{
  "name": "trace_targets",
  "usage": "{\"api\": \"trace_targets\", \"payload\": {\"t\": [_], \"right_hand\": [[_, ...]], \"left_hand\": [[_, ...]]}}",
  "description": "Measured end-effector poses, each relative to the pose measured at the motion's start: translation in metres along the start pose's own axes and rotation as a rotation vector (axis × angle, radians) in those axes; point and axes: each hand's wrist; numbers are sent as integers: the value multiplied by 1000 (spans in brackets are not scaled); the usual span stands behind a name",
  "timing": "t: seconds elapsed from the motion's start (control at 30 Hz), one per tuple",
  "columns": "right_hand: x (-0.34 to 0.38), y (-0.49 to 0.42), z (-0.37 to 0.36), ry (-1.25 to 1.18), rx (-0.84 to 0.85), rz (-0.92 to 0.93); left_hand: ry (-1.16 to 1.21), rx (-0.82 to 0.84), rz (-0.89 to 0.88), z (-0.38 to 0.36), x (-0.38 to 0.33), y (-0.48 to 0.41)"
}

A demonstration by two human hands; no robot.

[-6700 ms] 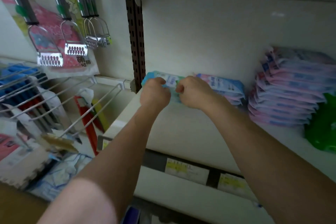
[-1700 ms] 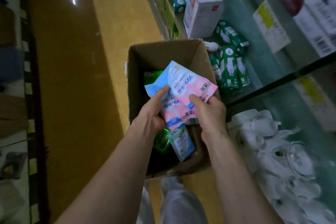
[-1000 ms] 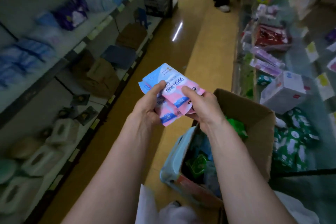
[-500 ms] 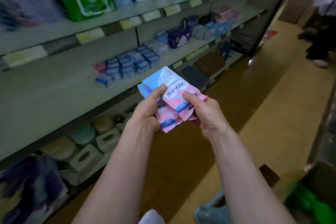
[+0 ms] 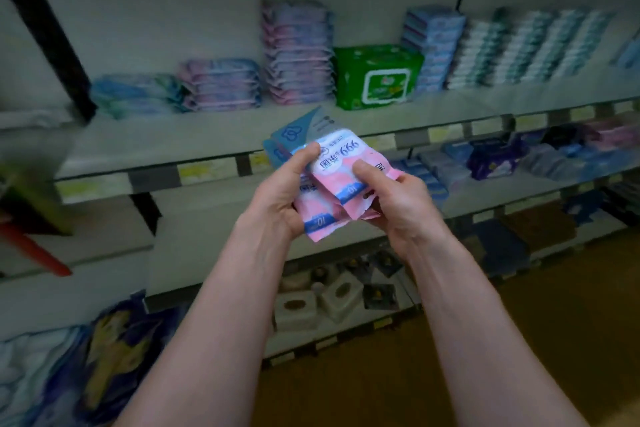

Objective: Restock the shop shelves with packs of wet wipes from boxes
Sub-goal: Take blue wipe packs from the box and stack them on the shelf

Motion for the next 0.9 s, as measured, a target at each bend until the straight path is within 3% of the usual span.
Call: {"api": "trace_targets", "payload": {"t": [0.3,0.5,0.7,0.9], "right_hand": [[17,-91,-80,39,267,-12],[34,-161,-117,289,496,21],[39,-205,-154,405,613,0],[35,-229,-190,401,571,-102]], "left_hand": [[-76,-131,-236,18,-101,-26],[-93,-232,-292,33,-144,-50],[-93,-291,-294,42,-168,-61],[-50,-211,-356,52,-198,-62]]}}
Point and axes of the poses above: each hand's wrist, its own y-axis away from the middle knuckle, its own z-axis out of the back of the hand, x = y × z, and after that the axes turned 7 degrees about z, right-handed
